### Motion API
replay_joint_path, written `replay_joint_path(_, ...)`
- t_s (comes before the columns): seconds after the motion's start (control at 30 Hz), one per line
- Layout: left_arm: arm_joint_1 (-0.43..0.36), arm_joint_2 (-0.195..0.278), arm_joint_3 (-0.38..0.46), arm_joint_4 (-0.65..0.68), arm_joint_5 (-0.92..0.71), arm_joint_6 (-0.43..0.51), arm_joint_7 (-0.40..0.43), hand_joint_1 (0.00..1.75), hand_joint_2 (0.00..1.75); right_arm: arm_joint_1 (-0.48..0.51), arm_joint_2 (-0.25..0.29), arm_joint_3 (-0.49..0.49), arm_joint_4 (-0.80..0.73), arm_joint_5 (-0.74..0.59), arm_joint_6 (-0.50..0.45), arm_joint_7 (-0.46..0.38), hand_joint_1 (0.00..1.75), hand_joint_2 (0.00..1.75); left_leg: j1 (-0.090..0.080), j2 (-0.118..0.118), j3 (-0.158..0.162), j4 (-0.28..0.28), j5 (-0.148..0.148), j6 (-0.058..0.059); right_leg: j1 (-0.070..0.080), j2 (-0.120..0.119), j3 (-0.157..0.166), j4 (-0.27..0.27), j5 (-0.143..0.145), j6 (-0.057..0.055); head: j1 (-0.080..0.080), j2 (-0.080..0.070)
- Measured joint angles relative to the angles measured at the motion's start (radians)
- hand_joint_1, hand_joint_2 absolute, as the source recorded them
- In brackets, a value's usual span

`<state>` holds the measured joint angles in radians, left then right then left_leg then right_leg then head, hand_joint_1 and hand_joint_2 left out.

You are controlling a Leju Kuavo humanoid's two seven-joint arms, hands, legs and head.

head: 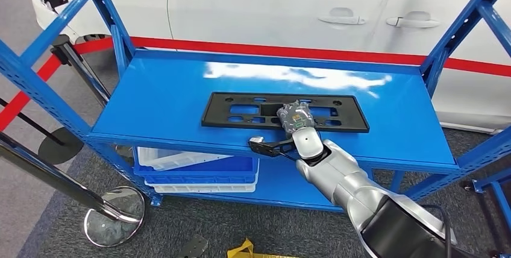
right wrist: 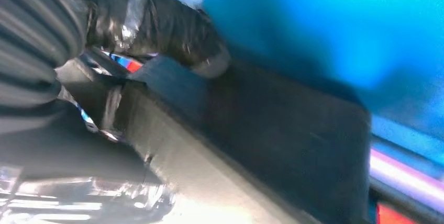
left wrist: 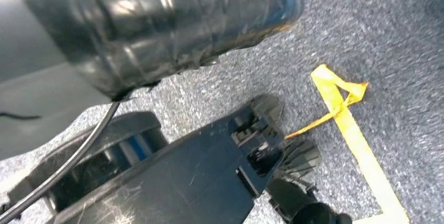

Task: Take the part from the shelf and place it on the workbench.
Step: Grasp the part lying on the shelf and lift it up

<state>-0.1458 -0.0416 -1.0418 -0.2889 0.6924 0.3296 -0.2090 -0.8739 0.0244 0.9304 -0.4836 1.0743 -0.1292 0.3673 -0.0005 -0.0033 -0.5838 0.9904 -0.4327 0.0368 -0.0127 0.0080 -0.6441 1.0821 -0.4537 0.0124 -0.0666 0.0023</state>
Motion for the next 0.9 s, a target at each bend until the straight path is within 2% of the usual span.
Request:
replay_joint_path(0.1,0.001,0.000,0.000,0.001,0.002,-0.001,-0.003,0.00,0.00,-0.003,-0.001,0.000,0.005,-0.005,0.022,-0.004,1.75,1.75,0.000,0.001,0.001,-0.003,0.002,0.007,0.001,-0.001,-0.082,0.178,-0.084,0.005,0.002,0.000)
replay_joint_path(0.13,0.002,0.001,0.000,0.002,0.003,0.000,-0.005,0.00,0.00,-0.002,-0.001,0.000,0.006,-0.010,0.025,-0.008,1.75,1.75,-0.001,0.001,0.001,-0.002,0.002,0.007,0.000,-0.001,-0.100,0.214,-0.092,0.006,0.002,0.000)
replay_joint_path(0.17,0.003,0.001,0.000,0.003,0.005,0.003,-0.010,0.00,0.00,-0.002,-0.001,0.000,0.007,-0.017,0.028,-0.014,1.75,1.75,-0.001,0.001,0.001,0.000,0.000,0.007,0.000,-0.001,-0.099,0.214,-0.080,0.007,0.002,0.000)
replay_joint_path(0.2,0.004,0.001,0.000,0.003,0.005,0.009,-0.016,0.00,0.00,-0.004,-0.001,0.000,0.007,-0.024,0.031,-0.020,1.75,1.75,0.000,0.001,0.001,0.003,-0.002,0.006,-0.001,-0.002,-0.078,0.175,-0.052,0.007,0.002,0.000)
replay_joint_path(0.23,0.004,0.001,0.000,0.003,0.005,0.019,-0.024,0.00,0.00,-0.007,-0.002,0.000,0.008,-0.031,0.036,-0.026,1.75,1.75,0.001,0.000,0.001,0.008,-0.005,0.004,-0.003,-0.002,-0.044,0.109,-0.019,0.007,0.002,0.000)
replay_joint_path(0.27,0.003,0.001,0.000,0.004,0.003,0.032,-0.033,0.00,0.00,-0.009,-0.003,0.000,0.008,-0.035,0.040,-0.031,1.75,1.75,-0.001,0.000,0.000,0.015,-0.010,-0.001,-0.003,-0.003,-0.011,0.044,0.002,0.006,0.002,0.000)
replay_joint_path(0.3,0.003,0.001,0.000,0.004,0.000,0.044,-0.040,0.00,0.00,-0.011,-0.004,0.000,0.007,-0.037,0.043,-0.035,1.75,1.75,-0.002,-0.001,-0.003,0.021,-0.014,-0.006,-0.003,-0.002,0.014,-0.004,0.015,0.002,0.002,0.000)
replay_joint_path(0.33,0.001,0.001,0.000,0.004,-0.002,0.055,-0.046,0.00,0.00,-0.013,-0.004,0.000,0.007,-0.038,0.044,-0.038,1.75,1.75,-0.004,-0.002,-0.005,0.026,-0.016,-0.012,-0.002,-0.001,0.027,-0.030,0.018,-0.003,0.001,0.000)
replay_joint_path(0.47,0.000,0.002,0.000,0.004,-0.007,0.067,-0.051,0.00,0.00,-0.015,-0.004,0.000,0.007,-0.042,0.044,-0.049,1.75,1.75,-0.001,-0.003,-0.010,0.036,-0.024,-0.029,0.000,-0.003,0.033,-0.040,0.019,-0.025,0.000,0.000)
replay_joint_path(0.53,0.000,0.002,0.000,0.004,-0.004,0.063,-0.051,0.00,0.00,-0.015,-0.004,0.000,0.007,-0.046,0.042,-0.056,1.75,1.75,0.003,-0.002,-0.042,0.108,-0.070,-0.039,-0.003,-0.006,0.034,-0.043,0.022,-0.032,-0.004,0.000)
replay_joint_path(0.6,0.001,0.002,0.000,0.004,-0.002,0.057,-0.051,0.00,0.00,-0.015,-0.004,0.000,0.007,-0.050,0.040,-0.063,1.75,1.75,0.006,-0.002,-0.101,0.235,-0.131,-0.047,-0.003,-0.008,0.032,-0.044,0.023,-0.035,-0.007,0.000)
replay_joint_path(0.63,0.002,0.002,0.000,0.004,-0.002,0.055,-0.050,0.00,0.00,-0.015,-0.004,0.000,0.007,-0.051,0.039,-0.065,1.75,1.75,0.008,-0.002,-0.120,0.277,-0.142,-0.049,-0.002,-0.009,0.031,-0.043,0.023,-0.036,-0.007,0.000)
replay_joint_path(0.67,0.003,0.002,0.000,0.004,-0.002,0.053,-0.050,0.00,0.00,-0.015,-0.004,0.000,0.007,-0.052,0.038,-0.066,1.75,1.75,0.009,-0.002,-0.125,0.288,-0.136,-0.049,-0.002,-0.009,0.030,-0.043,0.023,-0.036,-0.007,0.000)
replay_joint_path(0.7,0.004,0.002,0.000,0.004,-0.002,0.052,-0.049,0.00,0.44,-0.015,-0.004,0.000,0.007,-0.052,0.037,-0.068,1.75,1.75,0.009,-0.002,-0.109,0.259,-0.113,-0.048,-0.002,-0.010,0.031,-0.043,0.023,-0.035,-0.007,0.000)
replay_joint_path(0.73,0.004,0.002,0.000,0.004,-0.002,0.052,-0.048,0.00,0.87,-0.015,-0.004,0.000,0.007,-0.054,0.036,-0.070,1.75,1.75,0.010,-0.002,-0.077,0.198,-0.080,-0.046,-0.003,-0.009,0.032,-0.043,0.024,-0.035,-0.007,0.000)
replay_joint_path(0.8,0.002,0.002,0.000,0.004,-0.003,0.051,-0.046,0.00,1.75,-0.016,-0.005,0.000,0.007,-0.057,0.031,-0.072,1.75,1.75,0.007,-0.002,-0.011,0.072,-0.036,-0.039,-0.001,-0.009,0.032,-0.043,0.026,-0.029,-0.007,0.000)
replay_joint_path(0.83,0.001,0.002,0.000,0.004,-0.003,0.051,-0.045,0.00,1.75,-0.016,-0.006,0.000,0.008,-0.060,0.027,-0.073,1.75,1.75,0.004,-0.002,0.007,0.036,-0.029,-0.035,0.000,-0.008,0.031,-0.044,0.027,-0.025,-0.006,0.000)
replay_joint_path(0.9,0.001,0.002,0.000,0.005,-0.003,0.051,-0.043,0.00,1.75,-0.015,-0.008,-0.001,0.009,-0.070,0.015,-0.074,1.75,1.75,-0.001,-0.002,0.012,0.020,-0.028,-0.026,-0.001,-0.007,0.030,-0.049,0.032,-0.013,-0.006,0.000)
